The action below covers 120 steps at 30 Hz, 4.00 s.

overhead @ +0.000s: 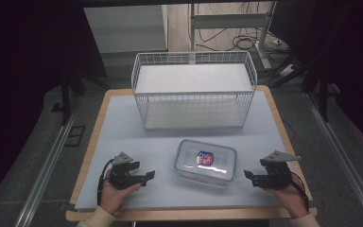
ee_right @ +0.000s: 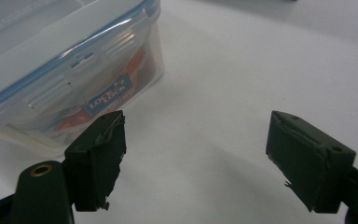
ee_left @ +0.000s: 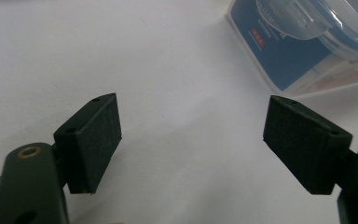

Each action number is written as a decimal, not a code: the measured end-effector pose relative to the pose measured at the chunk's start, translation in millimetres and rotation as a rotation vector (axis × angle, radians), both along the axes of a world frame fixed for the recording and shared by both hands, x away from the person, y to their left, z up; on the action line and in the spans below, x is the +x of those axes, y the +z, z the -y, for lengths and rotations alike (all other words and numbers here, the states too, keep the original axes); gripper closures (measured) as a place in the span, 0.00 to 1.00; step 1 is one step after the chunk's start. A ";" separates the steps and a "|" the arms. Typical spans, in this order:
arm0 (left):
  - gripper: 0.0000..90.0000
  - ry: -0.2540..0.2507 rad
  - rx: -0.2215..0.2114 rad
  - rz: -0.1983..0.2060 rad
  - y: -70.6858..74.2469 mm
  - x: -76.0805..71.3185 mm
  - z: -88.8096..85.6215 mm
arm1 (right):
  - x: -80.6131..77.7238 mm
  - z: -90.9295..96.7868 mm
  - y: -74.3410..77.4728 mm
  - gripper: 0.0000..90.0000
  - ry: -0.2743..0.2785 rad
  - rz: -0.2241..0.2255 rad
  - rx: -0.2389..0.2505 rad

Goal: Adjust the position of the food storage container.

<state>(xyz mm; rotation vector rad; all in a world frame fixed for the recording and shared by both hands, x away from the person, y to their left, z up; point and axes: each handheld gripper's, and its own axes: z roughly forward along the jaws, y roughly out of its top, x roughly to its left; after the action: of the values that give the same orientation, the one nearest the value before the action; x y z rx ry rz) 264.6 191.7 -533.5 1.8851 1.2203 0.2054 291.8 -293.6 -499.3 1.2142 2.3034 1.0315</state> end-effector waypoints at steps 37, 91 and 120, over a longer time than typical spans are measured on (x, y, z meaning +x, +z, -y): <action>0.21 -0.003 0.004 -0.004 -0.1 -0.5 2.8 | -37.6 -65.0 42.5 0.95 0.369 0.011 0.063; 0.21 -0.008 0.000 -0.005 -0.7 -0.6 3.3 | -18.8 -53.3 7.4 1.00 0.329 -0.012 -0.020; 0.19 -0.004 -0.029 0.028 17.7 5.3 15.9 | 8.3 7.8 14.2 0.71 0.077 -0.009 0.100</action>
<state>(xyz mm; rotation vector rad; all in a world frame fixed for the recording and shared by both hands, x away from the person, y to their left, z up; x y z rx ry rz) 269.9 175.8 -515.8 1.8540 1.1941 0.2108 300.0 -301.5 -485.0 1.1774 2.3475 1.1840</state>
